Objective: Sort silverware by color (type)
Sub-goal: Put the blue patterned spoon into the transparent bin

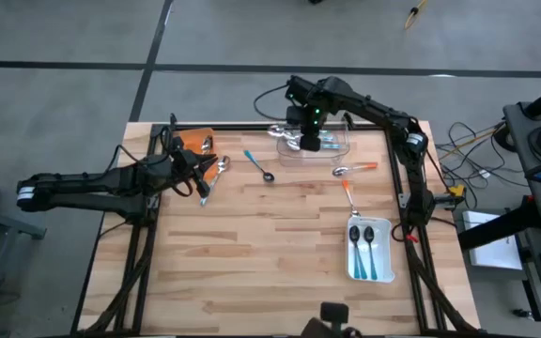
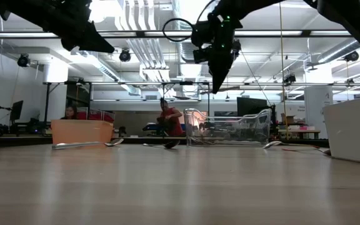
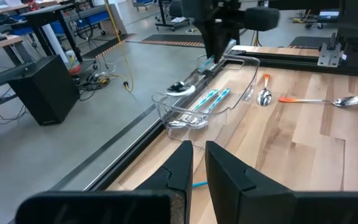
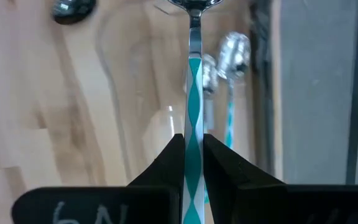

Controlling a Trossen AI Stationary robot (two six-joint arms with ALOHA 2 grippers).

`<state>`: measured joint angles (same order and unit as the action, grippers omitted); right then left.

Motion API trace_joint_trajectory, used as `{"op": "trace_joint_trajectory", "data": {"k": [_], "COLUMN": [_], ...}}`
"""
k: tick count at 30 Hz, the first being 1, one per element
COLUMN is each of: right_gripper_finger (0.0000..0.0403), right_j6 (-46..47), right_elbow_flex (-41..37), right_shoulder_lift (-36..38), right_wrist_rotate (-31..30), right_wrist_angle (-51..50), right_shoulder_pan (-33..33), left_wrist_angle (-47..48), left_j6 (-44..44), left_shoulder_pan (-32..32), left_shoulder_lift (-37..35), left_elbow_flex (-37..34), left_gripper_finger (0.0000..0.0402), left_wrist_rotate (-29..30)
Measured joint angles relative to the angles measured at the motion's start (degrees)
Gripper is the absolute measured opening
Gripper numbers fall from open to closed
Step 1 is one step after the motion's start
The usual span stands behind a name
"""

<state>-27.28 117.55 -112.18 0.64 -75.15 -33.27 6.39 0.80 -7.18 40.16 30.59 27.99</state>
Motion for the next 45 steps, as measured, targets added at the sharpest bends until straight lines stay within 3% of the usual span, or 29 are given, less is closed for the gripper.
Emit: {"op": "trace_joint_trajectory", "data": {"k": [11,24,45], "right_gripper_finger": [0.0026,0.0026,0.0026], "right_j6": [-2.2,-2.8,-5.4], "right_elbow_flex": [-1.6,-9.3,-18.6], "right_shoulder_lift": [0.0,0.1,0.4], "right_wrist_rotate": [2.4,2.3,2.3], "right_wrist_angle": [0.1,0.7,11.2], "right_shoulder_pan": [-3.8,-6.2,-8.2], "left_wrist_angle": [0.0,0.0,0.0], "left_j6": [0.2,0.2,0.2], "left_shoulder_pan": [0.0,0.0,0.0], "left_shoulder_lift": [0.0,0.0,0.0], "left_elbow_flex": [0.0,0.0,0.0], "left_gripper_finger": [0.0027,0.0027,0.0027], "left_wrist_rotate": [0.0,0.0,0.0]}}
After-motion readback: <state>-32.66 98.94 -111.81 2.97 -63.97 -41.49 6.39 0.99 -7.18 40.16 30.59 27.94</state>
